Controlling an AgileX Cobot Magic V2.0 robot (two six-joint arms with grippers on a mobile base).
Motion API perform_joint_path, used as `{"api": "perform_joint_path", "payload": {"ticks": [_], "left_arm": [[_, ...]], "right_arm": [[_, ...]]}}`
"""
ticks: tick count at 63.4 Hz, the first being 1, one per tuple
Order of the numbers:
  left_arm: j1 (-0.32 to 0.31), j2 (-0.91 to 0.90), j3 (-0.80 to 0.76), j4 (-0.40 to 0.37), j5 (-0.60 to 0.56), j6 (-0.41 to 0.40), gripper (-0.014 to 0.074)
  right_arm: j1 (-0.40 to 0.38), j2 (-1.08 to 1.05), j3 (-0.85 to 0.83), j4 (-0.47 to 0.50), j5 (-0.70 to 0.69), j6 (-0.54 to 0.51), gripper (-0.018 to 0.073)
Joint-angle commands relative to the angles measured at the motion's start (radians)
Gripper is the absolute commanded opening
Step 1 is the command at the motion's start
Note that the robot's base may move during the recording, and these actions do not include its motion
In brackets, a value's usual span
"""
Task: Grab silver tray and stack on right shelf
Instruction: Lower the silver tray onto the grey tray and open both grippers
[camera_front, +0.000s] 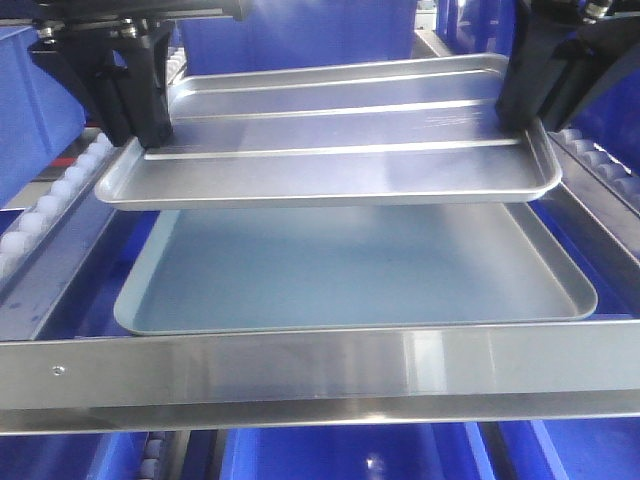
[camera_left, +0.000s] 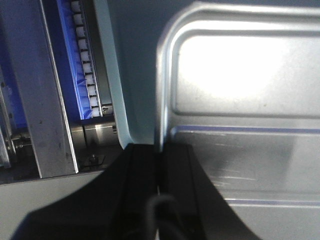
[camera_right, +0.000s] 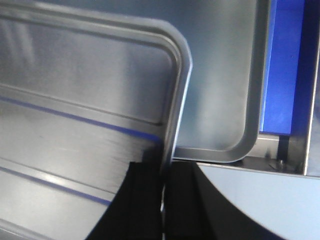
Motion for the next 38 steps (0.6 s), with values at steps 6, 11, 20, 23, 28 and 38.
{"api": "perform_joint_path", "payload": {"ticks": [6, 11, 20, 23, 28, 38], "left_arm": [[0.004, -0.039, -0.030, 0.073, -0.059, 0.033, -0.0093], [0.004, -0.039, -0.030, 0.073, -0.099, 0.033, -0.0093], [0.004, -0.039, -0.030, 0.065, -0.191, 0.033, -0.0093], [0.004, -0.035, -0.030, 0.065, -0.223, 0.033, -0.0093], [0.004, -0.025, -0.030, 0.061, -0.259, 0.033, -0.0093], [0.004, 0.036, -0.030, 0.047, -0.268, 0.033, -0.0093]], "right_arm": [[-0.021, -0.033, -0.030, -0.077, -0.037, -0.033, 0.0057], [-0.047, -0.031, -0.031, -0.076, -0.034, -0.045, 0.0057], [-0.110, -0.027, -0.043, -0.071, -0.030, -0.078, 0.0057], [-0.136, -0.017, -0.062, -0.058, -0.025, -0.106, 0.0057], [-0.170, 0.011, -0.093, -0.032, -0.025, -0.153, 0.0057], [-0.199, 0.105, -0.157, -0.005, -0.014, -0.221, 0.0057]]}}
